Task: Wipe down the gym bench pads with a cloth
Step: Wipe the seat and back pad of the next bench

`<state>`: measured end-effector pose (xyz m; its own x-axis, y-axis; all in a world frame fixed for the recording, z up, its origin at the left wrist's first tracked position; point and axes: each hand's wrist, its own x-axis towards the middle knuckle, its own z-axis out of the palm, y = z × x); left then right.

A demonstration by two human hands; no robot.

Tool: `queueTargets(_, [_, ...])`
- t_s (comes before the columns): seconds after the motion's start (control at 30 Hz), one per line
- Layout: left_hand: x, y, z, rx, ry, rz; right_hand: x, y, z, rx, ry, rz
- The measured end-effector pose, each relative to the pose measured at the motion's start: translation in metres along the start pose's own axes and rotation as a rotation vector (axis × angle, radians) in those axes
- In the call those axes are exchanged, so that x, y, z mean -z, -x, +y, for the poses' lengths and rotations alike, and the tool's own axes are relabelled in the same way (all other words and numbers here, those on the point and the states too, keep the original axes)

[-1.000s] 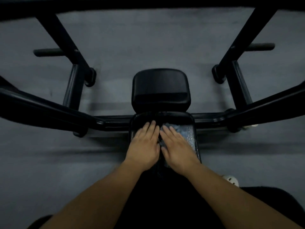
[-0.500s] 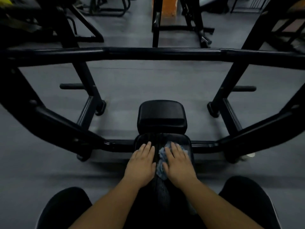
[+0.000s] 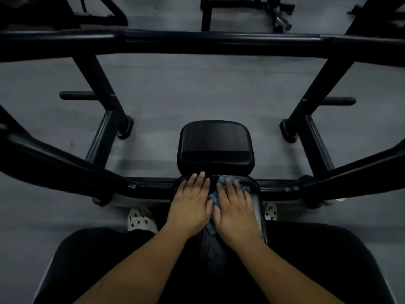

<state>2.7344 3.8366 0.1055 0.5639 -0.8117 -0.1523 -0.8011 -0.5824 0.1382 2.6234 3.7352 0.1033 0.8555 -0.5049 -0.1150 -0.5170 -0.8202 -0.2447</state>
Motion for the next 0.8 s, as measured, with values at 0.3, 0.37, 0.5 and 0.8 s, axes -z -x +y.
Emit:
queueTargets(0.3, [-0.004,-0.053,-0.034,-0.23,0.085,0.18,0.011,-0.055,0.019,0.28,-0.129,0.155])
queueTargets(0.37, [-0.001,-0.077,-0.04,-0.176,0.078,0.271,0.019,-0.092,0.032,0.216,-0.166,0.319])
queueTargets(0.5, [0.002,-0.121,-0.053,0.021,0.109,0.256,0.033,-0.181,0.045,-0.053,-0.103,0.322])
queueTargets(0.8, [-0.005,-0.128,-0.055,0.058,0.135,0.244,0.031,-0.194,0.07,0.218,0.057,0.068])
